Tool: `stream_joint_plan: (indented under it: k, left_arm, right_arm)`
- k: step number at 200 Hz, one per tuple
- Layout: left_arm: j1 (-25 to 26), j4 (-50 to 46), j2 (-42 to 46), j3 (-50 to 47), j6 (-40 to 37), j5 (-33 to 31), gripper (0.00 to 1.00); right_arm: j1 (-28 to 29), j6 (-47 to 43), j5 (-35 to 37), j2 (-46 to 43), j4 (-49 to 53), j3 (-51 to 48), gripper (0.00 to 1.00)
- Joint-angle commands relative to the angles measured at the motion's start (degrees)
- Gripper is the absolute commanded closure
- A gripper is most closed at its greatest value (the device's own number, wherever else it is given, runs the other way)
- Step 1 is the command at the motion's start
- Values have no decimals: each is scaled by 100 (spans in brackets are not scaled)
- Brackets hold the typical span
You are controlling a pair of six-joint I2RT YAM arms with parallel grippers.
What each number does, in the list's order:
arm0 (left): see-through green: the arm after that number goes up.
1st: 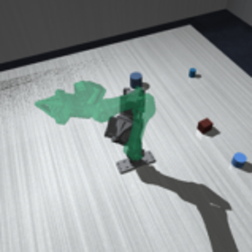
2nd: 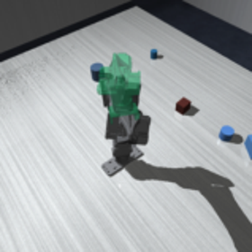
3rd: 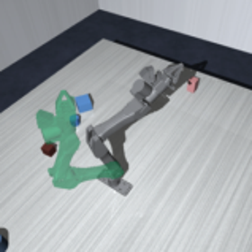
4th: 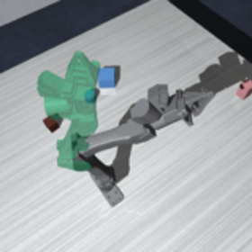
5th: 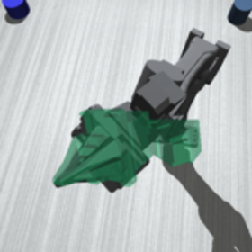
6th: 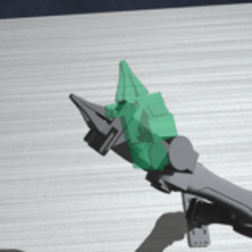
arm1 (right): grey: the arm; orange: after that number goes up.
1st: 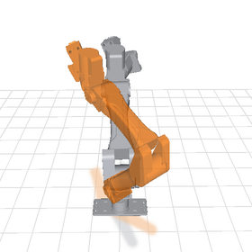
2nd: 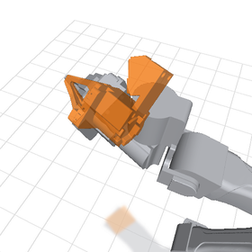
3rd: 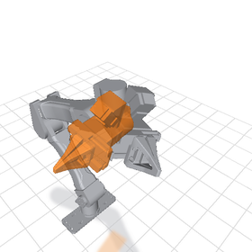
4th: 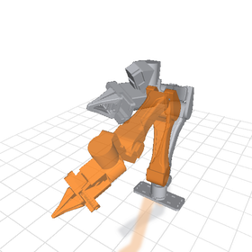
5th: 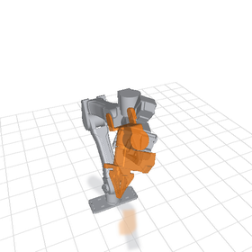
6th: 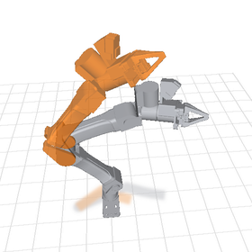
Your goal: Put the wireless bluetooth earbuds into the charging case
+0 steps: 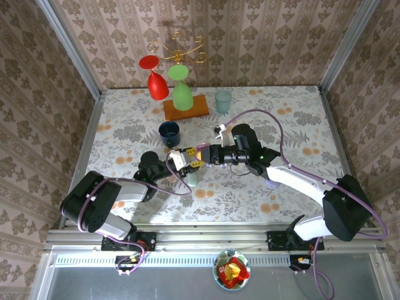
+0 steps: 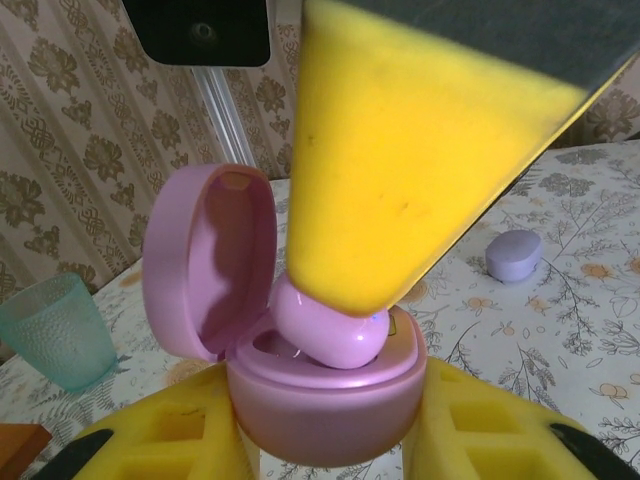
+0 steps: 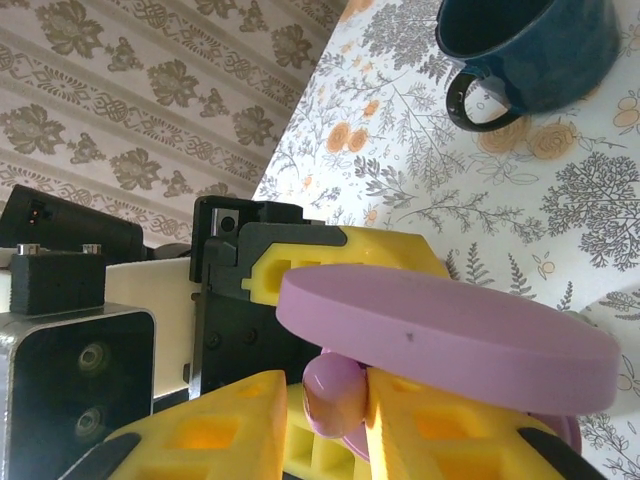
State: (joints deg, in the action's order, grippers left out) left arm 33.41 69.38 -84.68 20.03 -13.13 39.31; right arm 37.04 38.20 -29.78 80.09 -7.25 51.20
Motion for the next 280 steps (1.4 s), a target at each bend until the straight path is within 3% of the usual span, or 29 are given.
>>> stream_joint_plan:
  k: [1,55,114,163,232,280]
  left_arm:
    - [43,415,67,159,85,62,74]
    - [41,414,-2,162,82,68,74]
    - [0,418,-112,136,-5,81,74]
    - [-36,417,-212,166,-120,195,74]
    - [-2,431,-285,246,-133,367,74]
    - [14,431,-172,124,-306,195,74]
  right_arm:
    - [40,-188,442,6,428,38,66]
    - [40,-237,631,-347,467,0,57]
    - [40,-328,408,-867,-101,-372,55]
    - [-18,-907,637,-1277,477,28,55]
    - [-175,-946,571,-117,1713,1351,55]
    - [-179,-853,333,205,1912,1422,55]
